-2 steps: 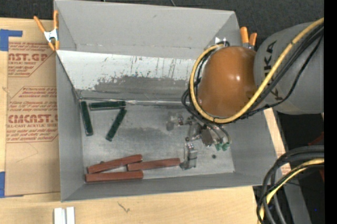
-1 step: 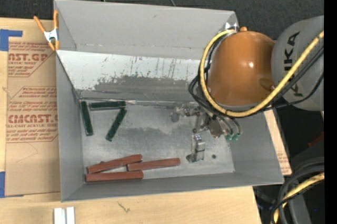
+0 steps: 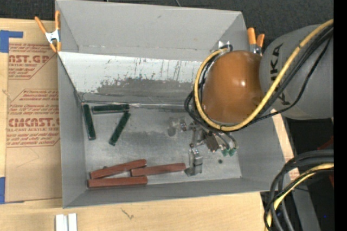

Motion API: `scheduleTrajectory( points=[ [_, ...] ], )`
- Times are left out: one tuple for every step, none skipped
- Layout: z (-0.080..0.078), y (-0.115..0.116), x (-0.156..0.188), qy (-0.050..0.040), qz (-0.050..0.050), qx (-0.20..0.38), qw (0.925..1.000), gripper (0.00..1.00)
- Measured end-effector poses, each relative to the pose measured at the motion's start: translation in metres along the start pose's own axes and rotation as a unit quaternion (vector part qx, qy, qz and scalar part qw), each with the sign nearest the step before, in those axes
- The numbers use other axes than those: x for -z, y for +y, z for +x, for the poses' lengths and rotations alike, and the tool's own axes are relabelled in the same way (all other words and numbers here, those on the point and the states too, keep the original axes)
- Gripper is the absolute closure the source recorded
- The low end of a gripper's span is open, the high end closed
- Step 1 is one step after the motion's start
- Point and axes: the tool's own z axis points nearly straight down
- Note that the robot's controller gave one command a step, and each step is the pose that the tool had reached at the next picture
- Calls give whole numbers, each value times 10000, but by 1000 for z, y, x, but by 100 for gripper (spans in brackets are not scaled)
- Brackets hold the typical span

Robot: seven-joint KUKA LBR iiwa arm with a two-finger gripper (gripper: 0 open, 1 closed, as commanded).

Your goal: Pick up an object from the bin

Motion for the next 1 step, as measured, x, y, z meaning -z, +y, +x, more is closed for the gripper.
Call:
scheduleTrajectory(
  points=[
    [-1, 7, -93, 59, -1, -1015, 9948, 100]
  ],
)
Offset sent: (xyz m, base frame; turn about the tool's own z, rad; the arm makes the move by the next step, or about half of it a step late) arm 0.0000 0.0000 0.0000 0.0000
